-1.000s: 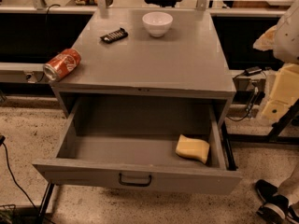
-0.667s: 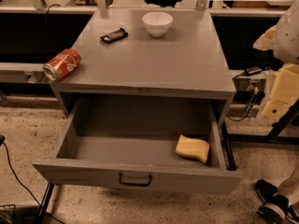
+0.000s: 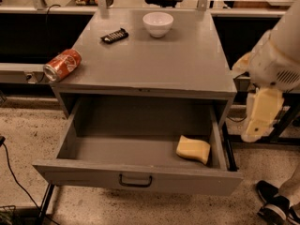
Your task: Pick sponge from top drawer and place on counter
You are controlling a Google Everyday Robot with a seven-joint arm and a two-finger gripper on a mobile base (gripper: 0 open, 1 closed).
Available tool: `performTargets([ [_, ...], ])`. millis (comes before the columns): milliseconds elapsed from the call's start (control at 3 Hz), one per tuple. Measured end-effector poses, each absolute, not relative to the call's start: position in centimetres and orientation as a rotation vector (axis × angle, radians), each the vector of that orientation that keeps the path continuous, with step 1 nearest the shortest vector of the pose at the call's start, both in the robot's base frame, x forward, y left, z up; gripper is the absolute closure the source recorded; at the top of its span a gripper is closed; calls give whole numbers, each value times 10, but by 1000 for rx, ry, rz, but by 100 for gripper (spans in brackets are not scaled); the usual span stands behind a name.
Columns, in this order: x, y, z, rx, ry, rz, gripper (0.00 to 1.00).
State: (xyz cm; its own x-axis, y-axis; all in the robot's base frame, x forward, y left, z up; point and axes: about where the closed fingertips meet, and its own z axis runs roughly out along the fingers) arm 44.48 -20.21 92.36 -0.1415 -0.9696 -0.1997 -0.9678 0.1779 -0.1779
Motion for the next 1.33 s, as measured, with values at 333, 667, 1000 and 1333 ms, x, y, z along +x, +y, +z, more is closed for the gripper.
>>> performTargets([
  [333,434,-196,865,-1880,2127,16,0],
  [667,444,-195,855,-1843,2096,-26,0],
  [1000,448,-194,847,-1841,2133,21,0],
  [1333,452,-190,811,-1770,2213,109,14],
])
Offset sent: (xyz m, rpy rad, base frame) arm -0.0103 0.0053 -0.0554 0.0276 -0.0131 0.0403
